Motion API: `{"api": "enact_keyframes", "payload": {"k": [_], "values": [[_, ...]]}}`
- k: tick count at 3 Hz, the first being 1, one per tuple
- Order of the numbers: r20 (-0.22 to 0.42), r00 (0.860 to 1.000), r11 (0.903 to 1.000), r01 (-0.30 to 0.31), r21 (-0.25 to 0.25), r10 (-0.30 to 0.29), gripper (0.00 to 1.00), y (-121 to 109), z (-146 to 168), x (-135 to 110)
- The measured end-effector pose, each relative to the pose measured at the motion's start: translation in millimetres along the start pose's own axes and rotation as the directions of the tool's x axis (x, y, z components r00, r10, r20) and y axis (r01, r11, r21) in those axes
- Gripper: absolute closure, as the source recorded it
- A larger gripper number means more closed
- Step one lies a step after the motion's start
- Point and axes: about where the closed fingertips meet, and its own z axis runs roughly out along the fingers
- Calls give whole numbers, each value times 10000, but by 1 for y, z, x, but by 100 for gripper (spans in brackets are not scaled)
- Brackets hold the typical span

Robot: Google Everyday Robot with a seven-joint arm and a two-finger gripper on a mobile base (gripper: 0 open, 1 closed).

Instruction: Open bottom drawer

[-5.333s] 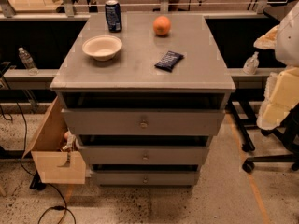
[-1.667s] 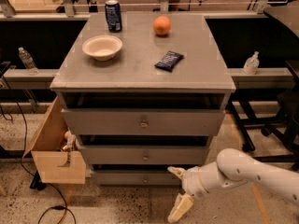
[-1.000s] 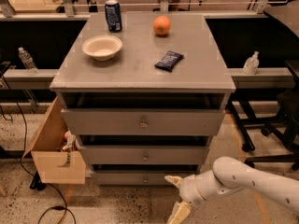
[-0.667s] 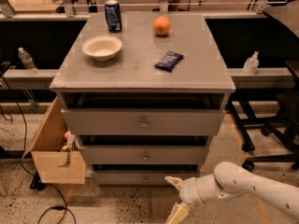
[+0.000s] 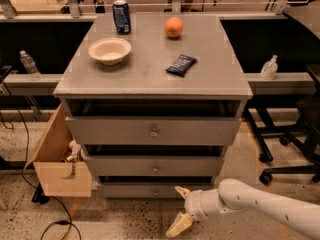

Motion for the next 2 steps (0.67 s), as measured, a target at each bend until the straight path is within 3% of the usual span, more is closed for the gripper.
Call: {"api": "enact_keyframes", "payload": {"k": [1,2], "values": [[-378,9992,9993,-124,342,136,0,-27,26,12],[-624,9978,9994,-220,279,237,0,-45,58,22]]}}
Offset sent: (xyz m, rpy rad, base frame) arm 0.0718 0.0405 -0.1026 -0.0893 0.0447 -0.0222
